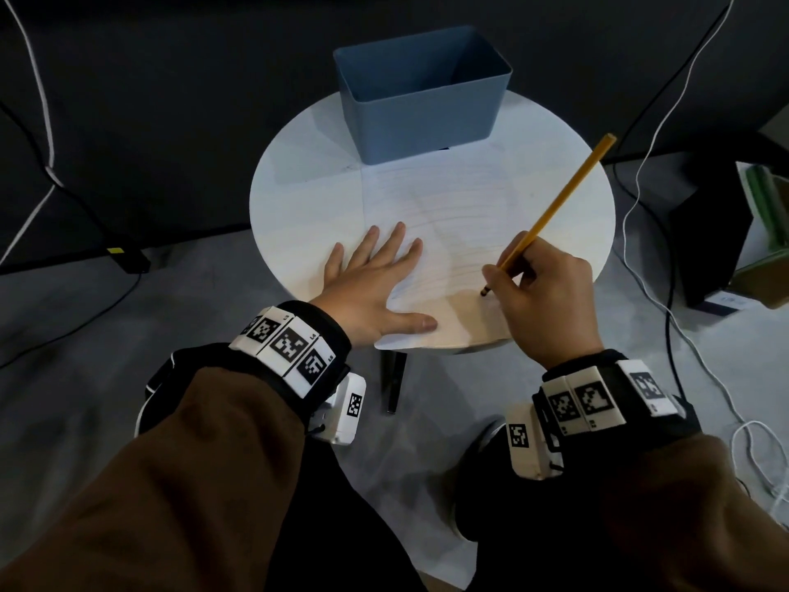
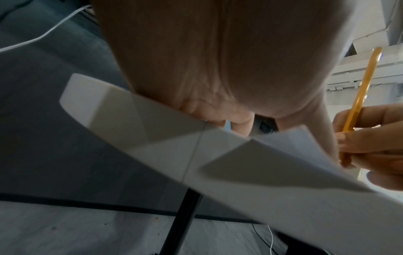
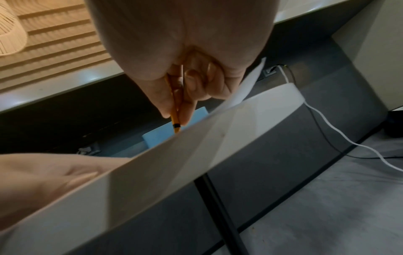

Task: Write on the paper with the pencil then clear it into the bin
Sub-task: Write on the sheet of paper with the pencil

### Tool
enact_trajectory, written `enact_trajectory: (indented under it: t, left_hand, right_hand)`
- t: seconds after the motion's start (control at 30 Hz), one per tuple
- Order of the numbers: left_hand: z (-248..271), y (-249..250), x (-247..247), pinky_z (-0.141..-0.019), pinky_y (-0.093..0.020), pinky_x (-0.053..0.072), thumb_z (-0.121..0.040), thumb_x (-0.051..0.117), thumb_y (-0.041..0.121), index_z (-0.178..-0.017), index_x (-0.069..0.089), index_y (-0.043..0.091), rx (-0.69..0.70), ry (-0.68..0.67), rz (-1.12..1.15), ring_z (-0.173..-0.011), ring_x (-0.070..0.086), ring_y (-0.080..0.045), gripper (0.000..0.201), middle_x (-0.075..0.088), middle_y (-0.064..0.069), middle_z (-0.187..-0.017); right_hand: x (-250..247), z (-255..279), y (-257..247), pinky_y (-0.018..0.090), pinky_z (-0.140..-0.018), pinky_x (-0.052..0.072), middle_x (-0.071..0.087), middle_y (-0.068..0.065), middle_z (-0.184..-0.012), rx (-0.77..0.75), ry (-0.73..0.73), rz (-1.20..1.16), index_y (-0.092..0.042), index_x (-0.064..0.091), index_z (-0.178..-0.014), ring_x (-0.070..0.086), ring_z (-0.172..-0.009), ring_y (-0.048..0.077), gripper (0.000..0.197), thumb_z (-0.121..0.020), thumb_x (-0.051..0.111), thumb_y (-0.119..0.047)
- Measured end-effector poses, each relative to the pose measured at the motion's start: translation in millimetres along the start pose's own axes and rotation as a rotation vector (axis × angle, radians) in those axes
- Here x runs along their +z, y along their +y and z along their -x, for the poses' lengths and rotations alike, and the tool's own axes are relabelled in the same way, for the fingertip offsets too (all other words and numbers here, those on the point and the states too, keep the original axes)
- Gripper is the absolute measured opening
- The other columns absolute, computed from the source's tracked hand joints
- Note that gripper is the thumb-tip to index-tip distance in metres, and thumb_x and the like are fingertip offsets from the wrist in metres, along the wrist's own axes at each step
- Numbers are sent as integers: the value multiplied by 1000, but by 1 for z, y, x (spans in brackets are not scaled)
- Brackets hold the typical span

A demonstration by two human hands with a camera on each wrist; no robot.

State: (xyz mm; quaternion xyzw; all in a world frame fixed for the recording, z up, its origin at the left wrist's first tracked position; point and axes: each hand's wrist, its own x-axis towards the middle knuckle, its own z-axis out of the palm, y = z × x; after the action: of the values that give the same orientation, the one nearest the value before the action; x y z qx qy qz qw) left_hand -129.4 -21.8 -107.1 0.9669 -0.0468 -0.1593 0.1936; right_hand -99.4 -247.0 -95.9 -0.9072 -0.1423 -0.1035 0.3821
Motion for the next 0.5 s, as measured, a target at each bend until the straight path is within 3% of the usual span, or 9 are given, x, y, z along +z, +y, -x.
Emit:
enact_trajectory:
  t: [0.07,0.3,0.5]
  left_hand:
    - [0,0,0,-119,-47,-16,-79,53,80,-156,-6,44,-1,3,-7,-147,-27,-7,104,-24,20,-161]
    - [1,2,-2,-120,-47,-16,-80,54,78,-156,-6,44,-12,-5,-23,-147,-27,-8,103,-25,19,-161]
    - [0,1,-1,-120,-48,-16,-79,53,79,-156,-6,44,-9,0,-14,-148,-27,-8,103,-24,19,-161]
  right_hand:
    - [5,2,-4,16,-57,41,61,-17,-65,1,-25,-19,-21,59,-78,57,-58,3,19,-90,73,-19]
    - [-13,-2,14,2,-56,37,58,-16,-68,100,82,31,-12,60,-81,57,-63,-13,15,-92,71,-14]
    - [-7,0,7,4,-58,38,60,-15,-67,40,98,8,-15,60,-78,58,-63,-4,18,-90,72,-15]
